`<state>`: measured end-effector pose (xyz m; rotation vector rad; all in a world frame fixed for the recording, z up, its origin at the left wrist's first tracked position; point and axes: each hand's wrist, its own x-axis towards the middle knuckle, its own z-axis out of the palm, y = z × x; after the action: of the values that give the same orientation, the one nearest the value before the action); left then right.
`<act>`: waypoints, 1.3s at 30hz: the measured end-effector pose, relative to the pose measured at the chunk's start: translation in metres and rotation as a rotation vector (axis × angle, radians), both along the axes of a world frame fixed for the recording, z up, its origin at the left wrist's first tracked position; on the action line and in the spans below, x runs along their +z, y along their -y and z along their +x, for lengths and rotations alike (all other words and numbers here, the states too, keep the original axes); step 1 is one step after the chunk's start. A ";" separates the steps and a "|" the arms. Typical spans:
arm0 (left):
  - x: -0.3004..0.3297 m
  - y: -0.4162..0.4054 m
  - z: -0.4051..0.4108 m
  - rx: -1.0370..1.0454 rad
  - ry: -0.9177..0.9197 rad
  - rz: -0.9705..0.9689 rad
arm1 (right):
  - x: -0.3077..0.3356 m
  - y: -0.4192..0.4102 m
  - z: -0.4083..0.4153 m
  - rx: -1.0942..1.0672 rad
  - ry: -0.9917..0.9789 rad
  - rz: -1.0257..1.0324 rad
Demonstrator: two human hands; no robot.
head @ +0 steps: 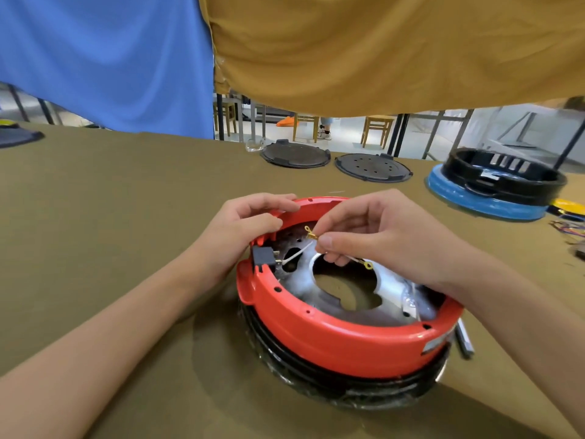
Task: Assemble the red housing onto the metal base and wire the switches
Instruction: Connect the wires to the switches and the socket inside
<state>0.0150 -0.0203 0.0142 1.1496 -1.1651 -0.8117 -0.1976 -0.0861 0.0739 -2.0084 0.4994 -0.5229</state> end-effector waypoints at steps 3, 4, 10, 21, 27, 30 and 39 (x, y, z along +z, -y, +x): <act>0.001 -0.001 -0.001 0.011 0.001 -0.001 | -0.001 -0.001 0.000 0.004 -0.012 -0.016; 0.001 -0.002 -0.002 0.016 -0.003 -0.002 | -0.001 -0.001 -0.001 0.004 -0.014 -0.018; 0.002 -0.002 -0.005 0.027 -0.010 0.009 | -0.002 -0.001 0.001 0.008 -0.071 -0.029; 0.003 -0.003 -0.006 0.033 -0.004 0.017 | -0.003 -0.001 0.001 0.055 -0.134 -0.030; 0.004 -0.004 -0.007 0.039 0.023 0.034 | -0.003 0.000 0.000 0.038 -0.122 -0.062; 0.005 -0.005 -0.008 0.033 0.026 0.044 | -0.004 0.001 -0.001 0.031 -0.108 -0.077; 0.028 -0.016 0.005 0.033 0.330 0.133 | 0.012 0.014 -0.014 -0.215 0.070 -0.145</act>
<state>0.0204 -0.0043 0.0426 1.4485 -1.3732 -0.6976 -0.2117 -0.1003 0.0860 -2.0773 0.6540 -0.7782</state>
